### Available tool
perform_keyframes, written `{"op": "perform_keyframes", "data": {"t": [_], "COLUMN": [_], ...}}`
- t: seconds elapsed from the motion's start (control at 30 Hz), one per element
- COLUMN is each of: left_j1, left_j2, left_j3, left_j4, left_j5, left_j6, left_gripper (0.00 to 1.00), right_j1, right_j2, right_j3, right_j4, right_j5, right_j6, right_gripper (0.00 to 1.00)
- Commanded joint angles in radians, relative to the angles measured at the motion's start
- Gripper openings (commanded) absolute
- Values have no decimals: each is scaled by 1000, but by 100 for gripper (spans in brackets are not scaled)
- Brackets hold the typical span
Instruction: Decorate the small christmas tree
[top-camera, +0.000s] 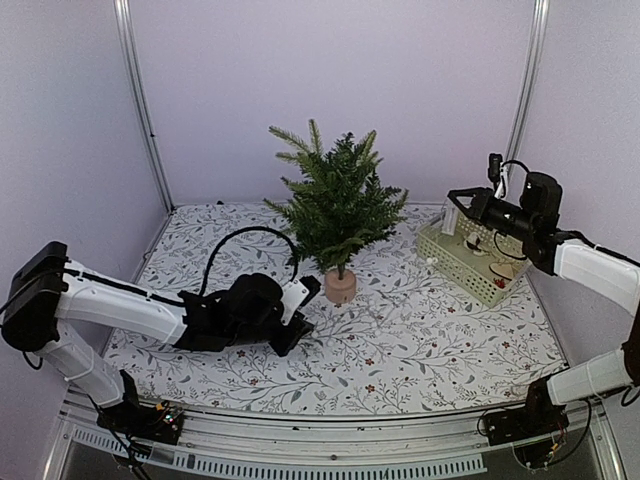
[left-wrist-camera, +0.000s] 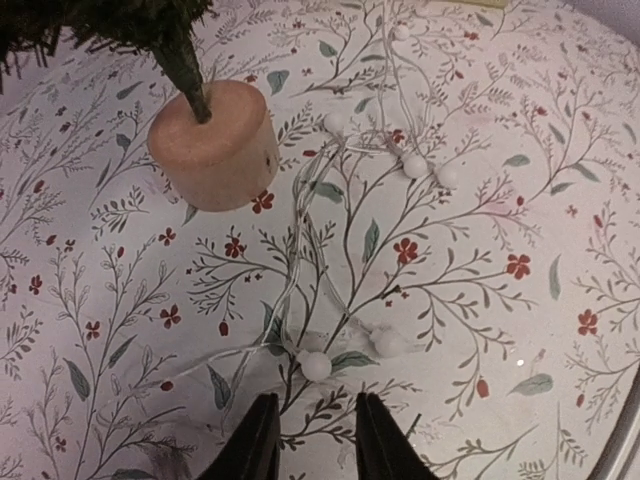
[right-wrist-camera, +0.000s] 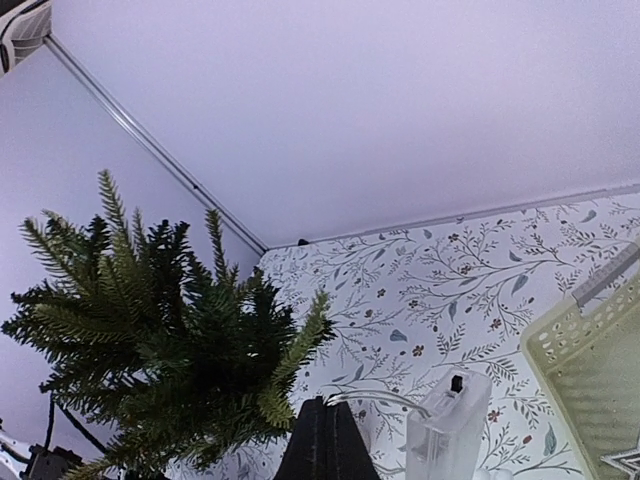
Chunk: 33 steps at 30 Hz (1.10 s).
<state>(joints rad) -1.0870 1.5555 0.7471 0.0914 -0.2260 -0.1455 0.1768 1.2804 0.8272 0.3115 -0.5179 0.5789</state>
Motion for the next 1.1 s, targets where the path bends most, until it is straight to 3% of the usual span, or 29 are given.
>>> {"op": "perform_keyframes", "data": {"t": [0.0,0.23,0.4,0.7,0.8,0.9,1.07], "left_j1": [-26,-59,-106,-153,-167,-169,-171], "left_j2": [-114,-291,-276,-173,-133,-140,-181], "left_j3": [-80,-188,-88,148,252,309,378], "left_j4": [159,327,302,395,369,357,265], "left_j5": [52,111,87,46,40,56,144], "left_j6": [41,100,163,210,221,202,184], "left_gripper": [36,60,61,63,66,77,78], "right_j1": [18,131,166,287,362,431,540], "right_j2": [-47,-197,-233,-196,-154,-103,-14], "right_j3": [44,135,262,466,530,602,685], "right_j4": [9,-20,-33,-86,-164,-242,-311], "right_j5": [-115,-201,-261,-375,-371,-352,-335], "right_j6": [-68,-204,-229,-283,-345,-419,-499], "right_gripper": [0,0,0,0,0,0,0]}}
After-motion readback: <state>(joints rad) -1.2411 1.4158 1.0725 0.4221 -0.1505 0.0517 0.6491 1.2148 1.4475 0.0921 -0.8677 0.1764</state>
